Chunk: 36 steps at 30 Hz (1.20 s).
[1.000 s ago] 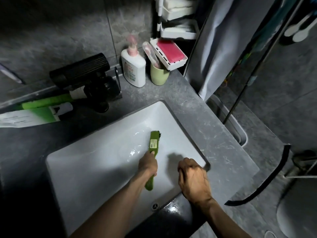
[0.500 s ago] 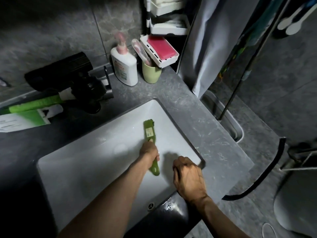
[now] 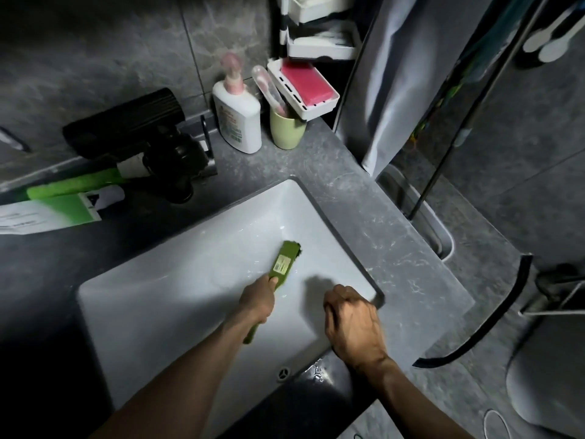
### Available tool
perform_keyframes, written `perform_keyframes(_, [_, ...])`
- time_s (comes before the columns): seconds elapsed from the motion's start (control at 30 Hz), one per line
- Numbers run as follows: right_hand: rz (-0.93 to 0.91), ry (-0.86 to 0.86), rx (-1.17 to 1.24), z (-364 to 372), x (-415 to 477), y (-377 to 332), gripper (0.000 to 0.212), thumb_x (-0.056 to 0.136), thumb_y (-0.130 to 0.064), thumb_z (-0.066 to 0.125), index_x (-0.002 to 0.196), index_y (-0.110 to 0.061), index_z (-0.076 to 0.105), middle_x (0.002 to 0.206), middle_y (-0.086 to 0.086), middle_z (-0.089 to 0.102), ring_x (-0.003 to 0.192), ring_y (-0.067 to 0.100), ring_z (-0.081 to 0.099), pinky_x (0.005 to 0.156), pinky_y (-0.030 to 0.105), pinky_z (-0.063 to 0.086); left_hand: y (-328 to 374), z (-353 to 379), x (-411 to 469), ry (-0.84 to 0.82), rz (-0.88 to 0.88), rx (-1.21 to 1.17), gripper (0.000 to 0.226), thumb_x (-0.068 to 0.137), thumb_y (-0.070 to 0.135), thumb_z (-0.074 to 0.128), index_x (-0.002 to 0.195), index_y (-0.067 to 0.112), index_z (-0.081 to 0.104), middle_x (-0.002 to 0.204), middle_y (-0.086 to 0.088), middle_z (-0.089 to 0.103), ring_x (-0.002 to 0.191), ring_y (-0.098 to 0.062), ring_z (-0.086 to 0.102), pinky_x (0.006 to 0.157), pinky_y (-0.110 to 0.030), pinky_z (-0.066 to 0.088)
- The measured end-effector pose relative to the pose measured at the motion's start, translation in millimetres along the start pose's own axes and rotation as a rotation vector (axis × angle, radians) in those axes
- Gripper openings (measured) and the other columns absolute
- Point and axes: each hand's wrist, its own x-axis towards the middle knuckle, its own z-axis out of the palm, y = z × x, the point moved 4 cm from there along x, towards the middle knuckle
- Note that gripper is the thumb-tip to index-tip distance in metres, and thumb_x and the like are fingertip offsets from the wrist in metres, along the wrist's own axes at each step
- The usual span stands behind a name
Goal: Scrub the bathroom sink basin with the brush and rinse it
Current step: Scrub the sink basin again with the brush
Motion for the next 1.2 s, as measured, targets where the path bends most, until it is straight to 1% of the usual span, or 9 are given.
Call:
perform_keyframes(0.07, [0.003,-0.001,-0.004,-1,-1,0,0.012,0.080,-0.012,0.055,0.074,-0.021,0.056,0.074,-0.004,0.054,0.067,0.018,0.055,0.058,0.028,0.041,-15,-15,-2,0.061,0.094,0.269,0.035,0.110,0.037,0.031,0.124,0.015,0.055,0.117,-0.017,0.068,0.106,-0.038,0.064,0.084,-0.039,0.050])
perform_keyframes(0.17, [0.004,0.003,-0.009,-4,-2,-3,0.012,0.079,-0.012,0.056,0.071,-0.022,0.055,0.073,-0.004,0.055,0.068,0.017,0.056,0.057,0.029,0.042,-35,-49,2,0.219,0.013,0.354,0.037,0.110,0.033,0.029,0.131,0.015,0.053,0.127,-0.018,0.065,0.118,-0.038,0.061,0.095,-0.040,0.047])
perform_keyframes(0.37, [0.011,-0.006,-0.018,-2,-1,-1,0.011,0.078,-0.013,0.055,0.072,-0.022,0.054,0.074,-0.004,0.054,0.069,0.018,0.056,0.058,0.029,0.041,5,-37,15,0.218,-0.104,0.046,0.038,0.109,0.038,0.030,0.118,0.015,0.057,0.108,-0.018,0.068,0.083,-0.036,0.070,0.052,-0.033,0.052])
perform_keyframes(0.47, [-0.005,0.008,-0.021,-3,-1,-1,0.009,0.079,-0.014,0.054,0.073,-0.022,0.055,0.074,-0.004,0.054,0.068,0.017,0.055,0.058,0.027,0.039,39,-4,18,0.150,-0.123,-0.168,0.041,0.108,0.041,0.030,0.113,0.010,0.057,0.099,-0.020,0.070,0.072,-0.035,0.071,0.061,-0.044,0.062])
perform_keyframes(0.63, [-0.007,-0.001,-0.029,-3,-2,-2,0.009,0.078,-0.017,0.052,0.074,-0.022,0.057,0.074,-0.003,0.056,0.067,0.017,0.056,0.057,0.027,0.041,69,13,4,0.094,-0.066,-0.380,0.044,0.108,0.048,0.030,0.100,0.012,0.054,0.067,-0.007,0.054,0.045,-0.019,0.048,0.044,-0.027,0.042])
perform_keyframes(0.73, [-0.003,-0.008,-0.029,-1,-2,-1,0.009,0.078,-0.014,0.054,0.074,-0.021,0.056,0.074,-0.003,0.055,0.067,0.018,0.056,0.057,0.028,0.041,63,2,0,0.059,0.066,-0.160,0.042,0.108,0.048,0.029,0.108,0.015,0.055,0.082,-0.009,0.063,0.060,-0.026,0.059,0.050,-0.028,0.045])
perform_keyframes(0.87, [0.005,-0.006,-0.040,-1,0,-2,0.009,0.077,-0.014,0.059,0.075,-0.022,0.056,0.074,-0.003,0.056,0.069,0.019,0.057,0.057,0.027,0.037,26,-3,-13,-0.080,0.341,0.353,0.031,0.109,0.039,0.032,0.121,0.021,0.055,0.115,-0.014,0.067,0.103,-0.035,0.063,0.082,-0.037,0.048])
perform_keyframes(0.97, [0.012,-0.004,-0.047,-4,-1,-4,0.008,0.075,-0.014,0.060,0.073,-0.021,0.057,0.074,-0.003,0.058,0.069,0.020,0.059,0.054,0.028,0.040,12,-3,-24,-0.096,0.382,0.492,0.026,0.109,0.044,0.030,0.111,0.026,0.050,0.106,-0.012,0.064,0.097,-0.034,0.061,0.080,-0.040,0.047])
perform_keyframes(1.2, [0.012,-0.023,-0.052,-4,-1,-3,0.008,0.082,-0.017,0.052,0.076,-0.022,0.057,0.078,-0.003,0.059,0.068,0.019,0.058,0.057,0.027,0.039,66,-16,-18,0.050,0.642,0.650,0.031,0.109,0.044,0.030,0.128,0.025,0.046,0.107,-0.010,0.066,0.097,-0.034,0.062,0.072,-0.037,0.038])
